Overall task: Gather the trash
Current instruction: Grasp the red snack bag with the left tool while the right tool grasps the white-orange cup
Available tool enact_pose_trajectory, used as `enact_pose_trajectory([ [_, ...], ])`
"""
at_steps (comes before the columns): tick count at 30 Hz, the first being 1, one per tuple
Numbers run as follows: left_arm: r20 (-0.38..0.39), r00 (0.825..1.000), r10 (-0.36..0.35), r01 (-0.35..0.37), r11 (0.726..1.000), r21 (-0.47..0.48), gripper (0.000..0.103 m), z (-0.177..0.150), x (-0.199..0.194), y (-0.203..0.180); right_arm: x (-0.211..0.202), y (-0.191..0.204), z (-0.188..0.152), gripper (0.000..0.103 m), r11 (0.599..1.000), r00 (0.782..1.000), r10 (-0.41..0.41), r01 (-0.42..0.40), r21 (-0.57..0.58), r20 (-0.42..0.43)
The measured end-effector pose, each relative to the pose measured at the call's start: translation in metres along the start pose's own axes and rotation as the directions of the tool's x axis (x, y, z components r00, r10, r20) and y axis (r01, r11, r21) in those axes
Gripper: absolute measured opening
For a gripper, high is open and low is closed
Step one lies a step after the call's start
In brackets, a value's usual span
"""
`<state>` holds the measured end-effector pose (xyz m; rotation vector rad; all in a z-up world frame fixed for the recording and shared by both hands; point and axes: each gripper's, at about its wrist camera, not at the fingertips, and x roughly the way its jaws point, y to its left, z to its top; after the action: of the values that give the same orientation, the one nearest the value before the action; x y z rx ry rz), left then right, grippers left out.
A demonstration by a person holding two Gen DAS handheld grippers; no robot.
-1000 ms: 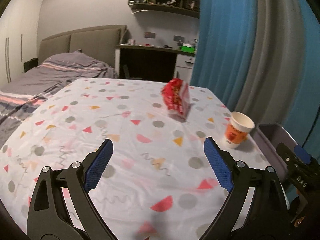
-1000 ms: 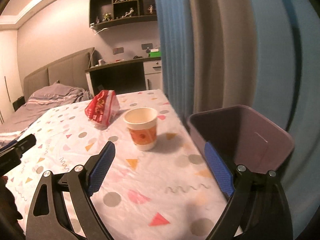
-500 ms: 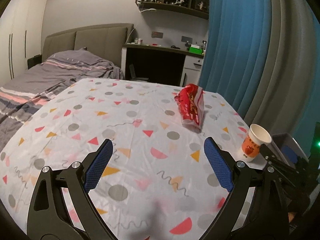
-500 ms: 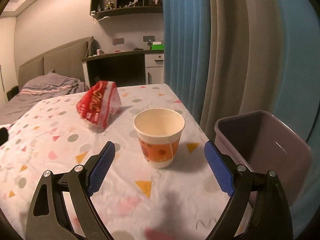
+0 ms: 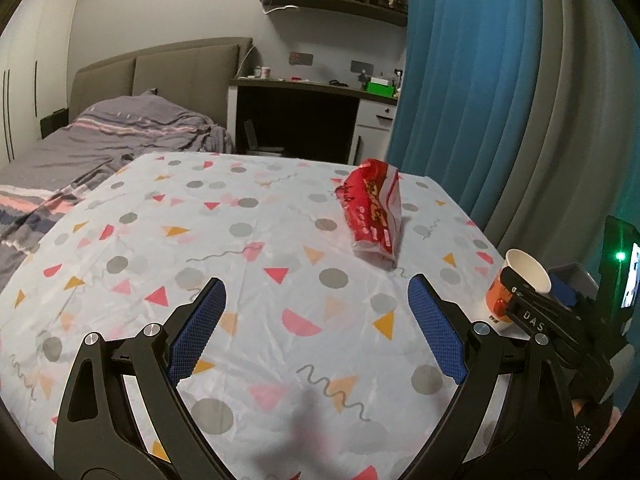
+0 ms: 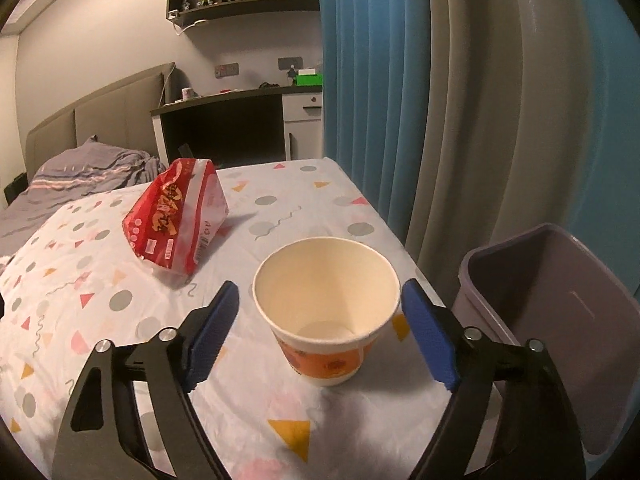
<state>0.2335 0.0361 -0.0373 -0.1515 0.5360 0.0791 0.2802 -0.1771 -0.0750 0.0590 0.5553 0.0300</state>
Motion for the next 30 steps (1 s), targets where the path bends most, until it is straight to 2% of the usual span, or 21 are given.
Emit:
enact_pose_trajectory([
  [1, -0.001, 1.0, -0.005, 0.005, 1.0, 0.001, 0.091, 0.001, 0.001, -0.001, 0.001, -0.001, 0.0, 0.072, 1.0, 1.0, 0.003, -0.003, 0.005, -0.005],
  [10, -0.006, 0.999, -0.037, 0.037, 0.999, 0.03, 0.091, 0.004, 0.01, -0.016, 0.0, -0.004, 0.001, 0.063, 0.999, 0.999, 0.033, -0.033, 0.02, 0.001],
  [19, -0.017, 0.998, -0.06, 0.061, 0.998, 0.033, 0.091, 0.009, 0.033, -0.028, -0.01, -0.014, 0.004, 0.062, 0.999, 0.999, 0.015, -0.017, 0.027, 0.05],
  [24, -0.01, 0.998, -0.063, 0.063, 0.997, 0.043, 0.091, 0.019, 0.057, -0.036, -0.021, -0.018, 0.01, 0.062, 1.0, 0.994, 0.002, -0.004, 0.027, 0.105],
  [30, -0.043, 0.996, -0.076, 0.078, 0.996, 0.033, 0.087, 0.03, 0.092, -0.042, -0.022, -0.03, 0.013, 0.062, 0.998, 0.993, 0.003, -0.01, 0.062, 0.116],
])
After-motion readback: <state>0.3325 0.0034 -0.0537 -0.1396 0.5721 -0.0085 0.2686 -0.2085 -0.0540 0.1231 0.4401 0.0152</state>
